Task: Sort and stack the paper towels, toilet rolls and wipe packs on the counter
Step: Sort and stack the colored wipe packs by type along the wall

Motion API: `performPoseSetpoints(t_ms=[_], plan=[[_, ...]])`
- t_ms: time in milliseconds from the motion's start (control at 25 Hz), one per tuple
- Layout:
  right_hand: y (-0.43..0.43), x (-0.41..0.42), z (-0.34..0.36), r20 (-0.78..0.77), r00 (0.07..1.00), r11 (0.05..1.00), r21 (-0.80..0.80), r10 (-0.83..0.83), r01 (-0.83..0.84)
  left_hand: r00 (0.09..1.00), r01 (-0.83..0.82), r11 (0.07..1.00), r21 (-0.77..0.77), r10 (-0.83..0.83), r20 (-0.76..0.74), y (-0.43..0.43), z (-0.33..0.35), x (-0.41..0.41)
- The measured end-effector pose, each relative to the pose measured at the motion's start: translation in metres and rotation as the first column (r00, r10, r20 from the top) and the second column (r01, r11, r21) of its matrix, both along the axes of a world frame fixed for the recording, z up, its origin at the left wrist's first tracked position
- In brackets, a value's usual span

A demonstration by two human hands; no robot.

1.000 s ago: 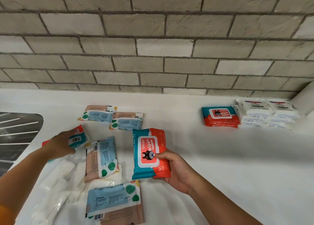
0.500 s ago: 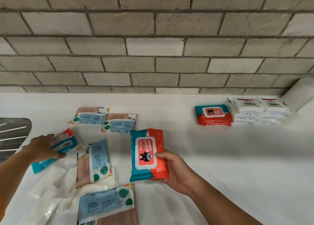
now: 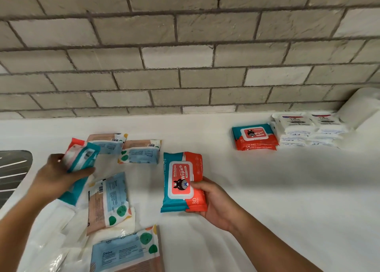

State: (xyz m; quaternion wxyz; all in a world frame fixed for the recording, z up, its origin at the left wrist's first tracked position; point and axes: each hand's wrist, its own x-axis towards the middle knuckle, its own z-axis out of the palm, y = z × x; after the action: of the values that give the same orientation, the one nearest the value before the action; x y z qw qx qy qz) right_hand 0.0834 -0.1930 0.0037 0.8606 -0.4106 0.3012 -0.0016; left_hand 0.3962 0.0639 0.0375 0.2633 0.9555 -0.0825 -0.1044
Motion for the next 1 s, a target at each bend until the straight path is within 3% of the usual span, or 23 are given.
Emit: performPoseSetpoints(t_ms=[120,240,400,520,680,800,1000], plan=[[-0.007,-0.001,-0.004,0.016,0.998,0.998,-0.009,-0.065,0.065,0.988,0.056,0.933,-0.356,-0.104,-0.117,-0.040,0.009,-0.069],[-0.017,-0.007,-0.008,0.035,0.984,0.984,-0.032,-0.175,0.176,0.889,-0.084,0.752,-0.654,-0.240,-0.390,-0.079,0.005,-0.122],[-0.039,-0.023,-0.012,0.084,0.957,0.960,0.007,-0.278,0.279,0.593,-0.522,0.464,-0.716,-0.406,-0.695,-0.126,-0.019,-0.154],[-0.059,-0.037,-0.019,0.083,0.932,0.935,0.015,-0.354,0.354,0.392,-0.735,0.254,-0.629,-0.599,-0.699,-0.158,-0.032,-0.177],[-0.088,-0.058,-0.025,0.072,0.869,0.871,-0.009,-0.489,0.491,0.314,-0.770,0.231,-0.595,-0.675,-0.668,-0.195,-0.034,-0.195],[-0.117,-0.072,-0.027,0.047,0.818,0.819,-0.009,-0.573,0.574,0.319,-0.739,0.258,-0.623,-0.680,-0.660,-0.222,-0.031,-0.200],[-0.168,-0.074,-0.038,-0.040,0.773,0.774,-0.009,-0.633,0.633,0.245,-0.715,0.306,-0.628,-0.732,-0.636,-0.264,-0.033,-0.199]])
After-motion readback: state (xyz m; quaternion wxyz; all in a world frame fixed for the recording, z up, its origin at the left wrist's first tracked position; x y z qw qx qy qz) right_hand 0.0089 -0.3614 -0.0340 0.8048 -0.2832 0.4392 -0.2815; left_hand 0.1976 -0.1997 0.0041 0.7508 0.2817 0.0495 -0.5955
